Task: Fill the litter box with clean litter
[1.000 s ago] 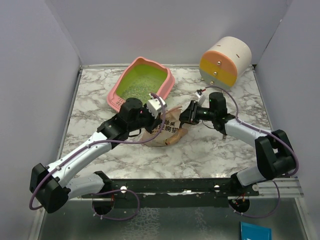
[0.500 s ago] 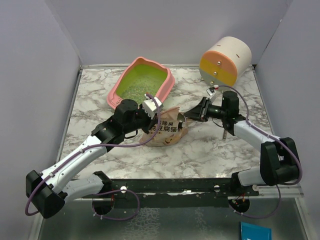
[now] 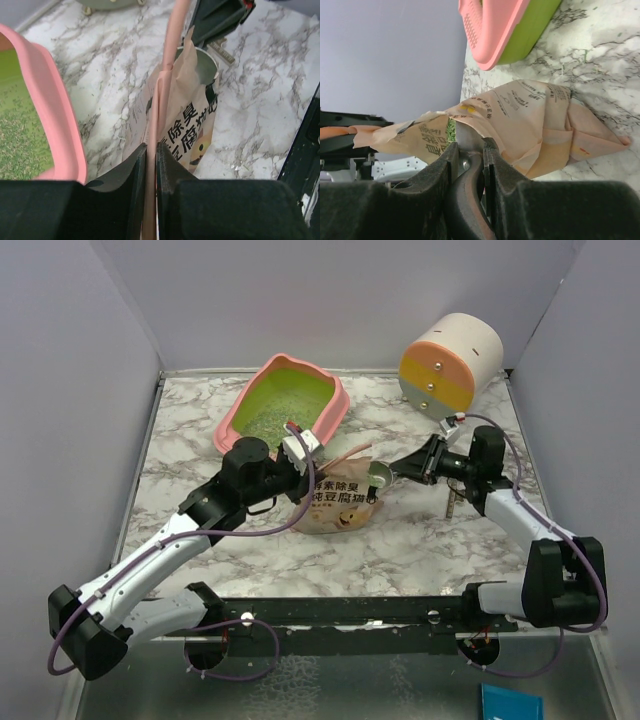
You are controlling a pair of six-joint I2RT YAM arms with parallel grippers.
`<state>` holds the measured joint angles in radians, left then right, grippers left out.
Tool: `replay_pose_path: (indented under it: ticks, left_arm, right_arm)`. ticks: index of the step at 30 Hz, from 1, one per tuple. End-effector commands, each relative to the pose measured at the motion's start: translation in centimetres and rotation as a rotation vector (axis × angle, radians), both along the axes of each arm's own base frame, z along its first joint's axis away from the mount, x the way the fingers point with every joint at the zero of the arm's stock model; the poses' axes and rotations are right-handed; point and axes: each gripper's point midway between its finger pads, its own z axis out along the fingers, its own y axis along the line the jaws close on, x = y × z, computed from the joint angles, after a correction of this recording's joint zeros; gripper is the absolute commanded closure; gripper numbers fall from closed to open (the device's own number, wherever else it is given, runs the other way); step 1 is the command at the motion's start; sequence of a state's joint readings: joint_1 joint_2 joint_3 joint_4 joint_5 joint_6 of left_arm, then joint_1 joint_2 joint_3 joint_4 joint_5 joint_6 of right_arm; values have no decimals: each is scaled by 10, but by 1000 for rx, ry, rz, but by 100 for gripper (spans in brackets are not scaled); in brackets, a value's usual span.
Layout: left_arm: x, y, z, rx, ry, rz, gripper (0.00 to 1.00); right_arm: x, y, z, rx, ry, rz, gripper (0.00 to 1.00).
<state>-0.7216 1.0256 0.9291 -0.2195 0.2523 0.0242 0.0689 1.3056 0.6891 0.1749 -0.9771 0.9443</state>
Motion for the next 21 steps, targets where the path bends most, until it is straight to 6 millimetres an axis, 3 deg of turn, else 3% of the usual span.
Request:
replay_pose_path:
  ticks: [1, 11, 21]
  left_arm:
    - [-1, -4, 69, -173, -154, -22, 81]
    - [-3, -7, 61, -172, -123, -34, 78]
    - [-5, 2, 77, -197, -166, -5, 74]
  right_arm:
    - [5, -14, 13, 58, -17, -68, 99]
    - [11, -16, 37, 7, -94, -71, 99]
    - [17, -18, 51, 15, -108, -96, 99]
